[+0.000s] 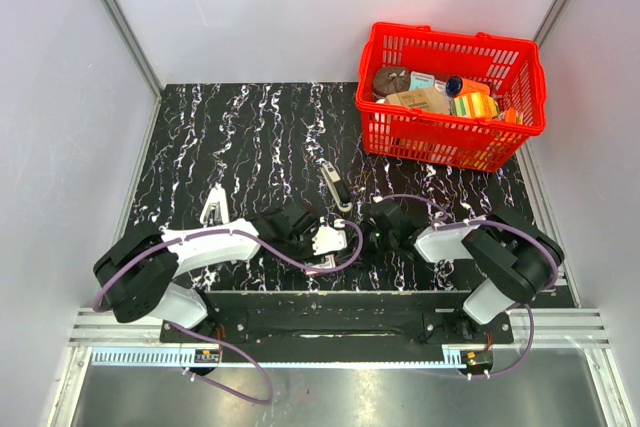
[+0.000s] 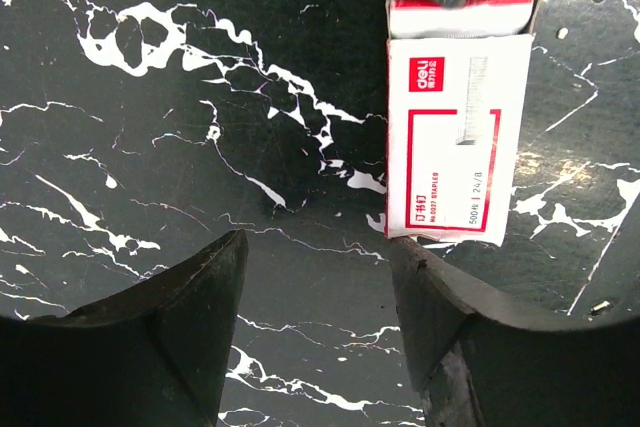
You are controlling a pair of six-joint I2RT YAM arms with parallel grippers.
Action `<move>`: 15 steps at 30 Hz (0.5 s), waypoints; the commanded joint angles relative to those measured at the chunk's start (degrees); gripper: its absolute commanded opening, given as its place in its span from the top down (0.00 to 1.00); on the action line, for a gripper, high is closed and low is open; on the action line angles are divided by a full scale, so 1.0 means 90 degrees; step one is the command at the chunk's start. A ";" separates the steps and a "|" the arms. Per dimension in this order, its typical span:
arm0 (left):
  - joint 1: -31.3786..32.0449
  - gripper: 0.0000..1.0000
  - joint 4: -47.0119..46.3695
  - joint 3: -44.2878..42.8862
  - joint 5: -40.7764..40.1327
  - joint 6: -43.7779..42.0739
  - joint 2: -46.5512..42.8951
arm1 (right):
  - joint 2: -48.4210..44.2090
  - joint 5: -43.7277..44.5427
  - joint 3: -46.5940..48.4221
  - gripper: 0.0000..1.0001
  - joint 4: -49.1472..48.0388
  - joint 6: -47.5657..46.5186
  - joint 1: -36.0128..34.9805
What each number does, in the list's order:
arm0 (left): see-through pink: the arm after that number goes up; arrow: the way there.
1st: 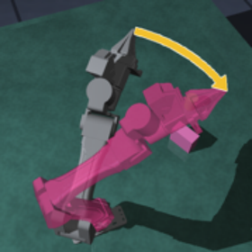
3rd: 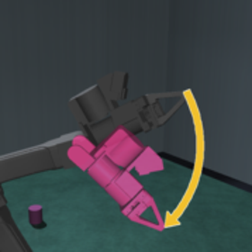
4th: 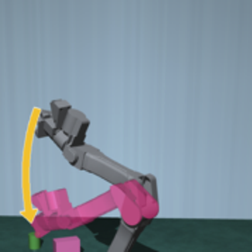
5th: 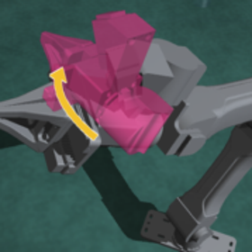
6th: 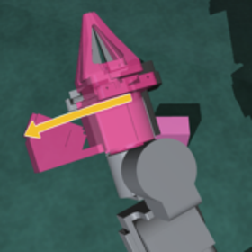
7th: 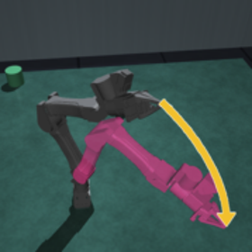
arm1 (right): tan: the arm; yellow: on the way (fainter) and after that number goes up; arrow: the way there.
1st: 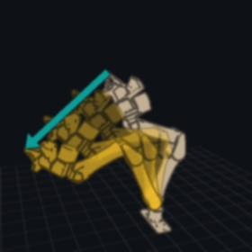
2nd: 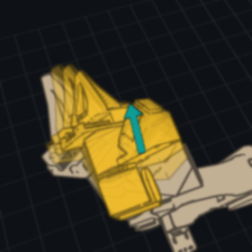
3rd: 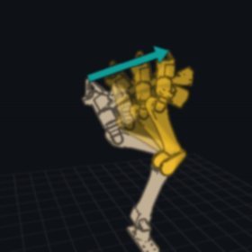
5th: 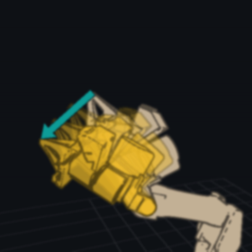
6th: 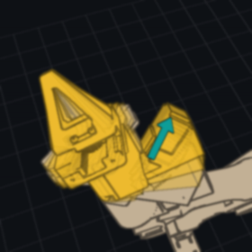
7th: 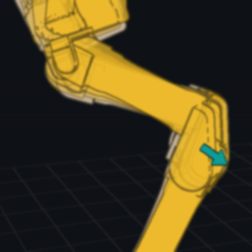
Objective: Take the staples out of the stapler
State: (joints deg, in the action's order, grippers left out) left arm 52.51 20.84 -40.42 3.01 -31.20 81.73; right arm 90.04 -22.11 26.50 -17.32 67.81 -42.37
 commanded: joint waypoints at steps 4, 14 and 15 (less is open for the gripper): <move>0.0054 0.37 -0.0470 -0.0069 -0.0158 0.0147 0.0274 | 0.0415 0.0025 0.0317 0.85 -0.0028 -0.0074 -0.0214; -0.0735 0.01 0.0231 -0.0488 -0.0013 0.0264 -0.0135 | -0.0374 0.0356 0.0200 0.71 0.0906 -0.0434 -0.0078; -0.0959 0.01 0.0427 -0.0566 0.0066 0.0206 -0.0320 | -0.0559 0.0444 0.0219 0.66 0.1160 -0.0561 -0.0048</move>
State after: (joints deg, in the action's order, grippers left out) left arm 49.50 20.32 -41.93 2.09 -29.69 82.21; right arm 90.61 -21.91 28.38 -15.92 67.05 -43.44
